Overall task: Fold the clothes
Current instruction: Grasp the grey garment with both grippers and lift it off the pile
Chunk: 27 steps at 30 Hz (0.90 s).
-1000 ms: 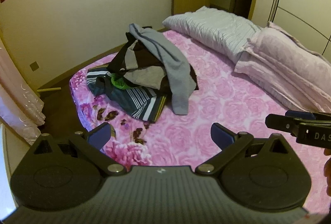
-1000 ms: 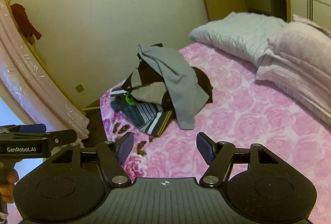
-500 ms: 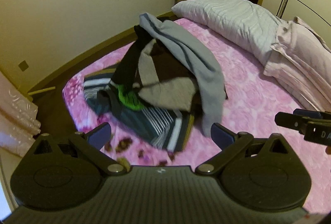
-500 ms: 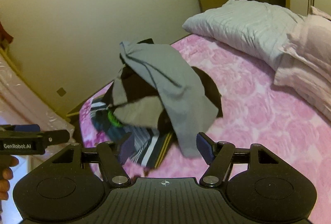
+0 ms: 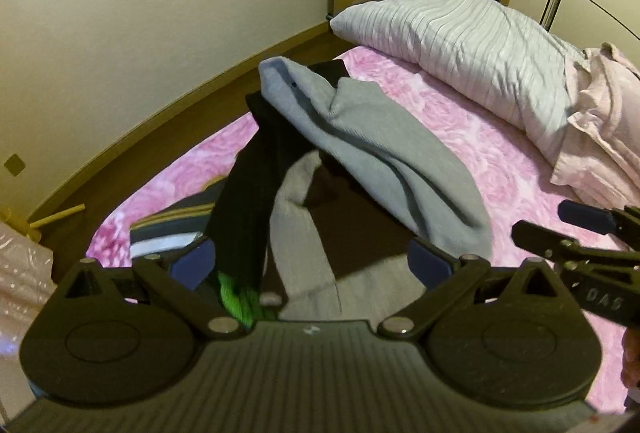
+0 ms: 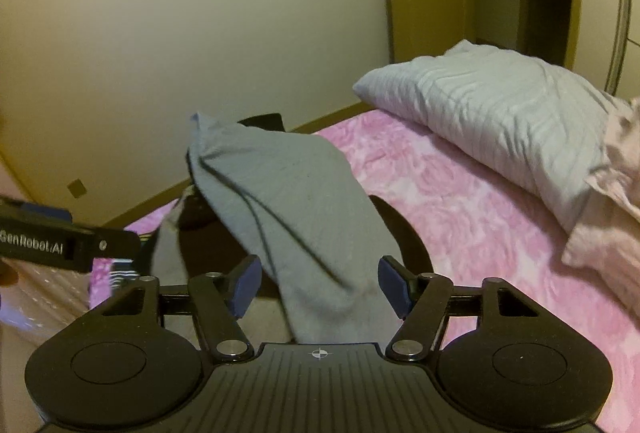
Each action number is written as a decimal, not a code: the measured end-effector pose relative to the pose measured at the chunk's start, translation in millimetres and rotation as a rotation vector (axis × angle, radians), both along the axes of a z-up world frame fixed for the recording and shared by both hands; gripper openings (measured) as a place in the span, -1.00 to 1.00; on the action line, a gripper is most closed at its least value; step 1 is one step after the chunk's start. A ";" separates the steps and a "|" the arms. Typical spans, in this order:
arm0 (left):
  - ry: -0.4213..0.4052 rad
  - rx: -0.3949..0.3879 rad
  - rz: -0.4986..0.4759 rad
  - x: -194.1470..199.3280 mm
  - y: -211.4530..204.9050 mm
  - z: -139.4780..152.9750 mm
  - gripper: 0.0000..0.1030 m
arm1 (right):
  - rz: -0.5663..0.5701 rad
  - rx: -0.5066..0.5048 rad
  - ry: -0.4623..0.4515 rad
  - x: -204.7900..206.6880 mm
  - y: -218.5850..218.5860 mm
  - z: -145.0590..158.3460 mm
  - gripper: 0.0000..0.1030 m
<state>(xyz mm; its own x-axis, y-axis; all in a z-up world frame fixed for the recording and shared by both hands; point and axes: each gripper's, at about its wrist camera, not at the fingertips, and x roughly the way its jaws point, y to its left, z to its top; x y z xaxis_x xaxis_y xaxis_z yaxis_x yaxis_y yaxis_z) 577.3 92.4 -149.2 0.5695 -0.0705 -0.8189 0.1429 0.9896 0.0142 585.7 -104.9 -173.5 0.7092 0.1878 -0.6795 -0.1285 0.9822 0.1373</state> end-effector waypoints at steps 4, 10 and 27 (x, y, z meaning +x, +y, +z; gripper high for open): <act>0.020 -0.001 -0.011 33.3 -1.1 -20.7 0.96 | 0.011 -0.046 0.011 30.6 5.7 -30.1 -0.04; 0.033 0.001 -0.021 66.2 -0.8 -42.0 0.93 | 0.020 -0.085 0.032 63.8 11.2 -71.9 -0.19; -0.078 -0.083 -0.080 46.6 -2.7 25.9 0.86 | -0.232 0.013 -0.397 -15.6 -33.7 67.4 -1.00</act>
